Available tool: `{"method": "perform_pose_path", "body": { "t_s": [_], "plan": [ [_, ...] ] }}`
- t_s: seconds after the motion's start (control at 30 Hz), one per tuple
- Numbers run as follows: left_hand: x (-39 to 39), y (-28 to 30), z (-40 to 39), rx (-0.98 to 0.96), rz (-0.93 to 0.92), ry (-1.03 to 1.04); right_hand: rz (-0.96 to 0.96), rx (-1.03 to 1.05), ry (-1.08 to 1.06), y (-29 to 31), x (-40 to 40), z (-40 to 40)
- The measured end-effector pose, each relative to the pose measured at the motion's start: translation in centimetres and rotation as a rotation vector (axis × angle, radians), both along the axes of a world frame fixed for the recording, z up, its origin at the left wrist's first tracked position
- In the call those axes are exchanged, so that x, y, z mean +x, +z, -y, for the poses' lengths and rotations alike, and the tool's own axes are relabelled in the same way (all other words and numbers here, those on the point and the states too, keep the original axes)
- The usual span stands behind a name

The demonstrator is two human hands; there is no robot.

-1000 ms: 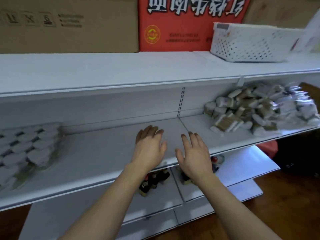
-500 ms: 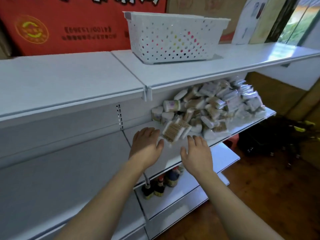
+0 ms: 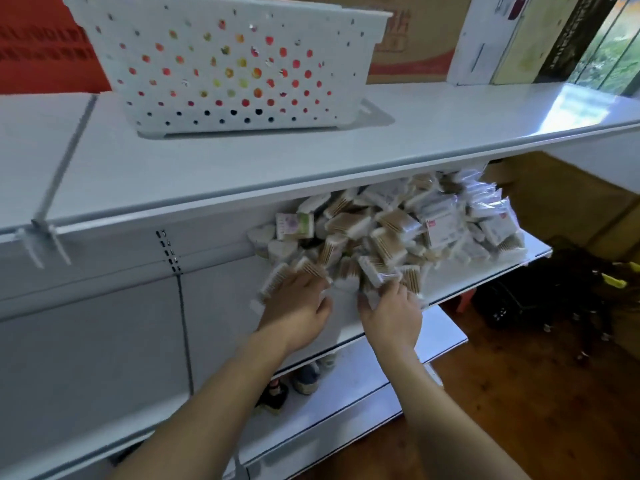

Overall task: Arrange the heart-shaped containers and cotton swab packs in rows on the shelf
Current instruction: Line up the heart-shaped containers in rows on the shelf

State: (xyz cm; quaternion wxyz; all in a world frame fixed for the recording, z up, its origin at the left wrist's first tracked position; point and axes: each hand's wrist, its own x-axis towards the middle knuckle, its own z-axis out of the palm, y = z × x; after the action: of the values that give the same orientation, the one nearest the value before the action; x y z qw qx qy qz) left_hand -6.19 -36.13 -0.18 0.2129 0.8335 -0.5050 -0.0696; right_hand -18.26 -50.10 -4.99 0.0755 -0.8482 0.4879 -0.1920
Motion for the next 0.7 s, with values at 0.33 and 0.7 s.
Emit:
{"method": "perform_pose_path", "body": {
  "t_s": [0.33,0.7],
  "plan": [
    [-3.8,-0.4,3.3,0.053,0.023,0.047,0.310,0.104,0.394,-0.5,-3.3,1.6],
    [-3.2,-0.5,0.6,-0.032,0.097,0.132,0.545,0.327,0.564,1.0,-2.5,1.7]
  ]
}}
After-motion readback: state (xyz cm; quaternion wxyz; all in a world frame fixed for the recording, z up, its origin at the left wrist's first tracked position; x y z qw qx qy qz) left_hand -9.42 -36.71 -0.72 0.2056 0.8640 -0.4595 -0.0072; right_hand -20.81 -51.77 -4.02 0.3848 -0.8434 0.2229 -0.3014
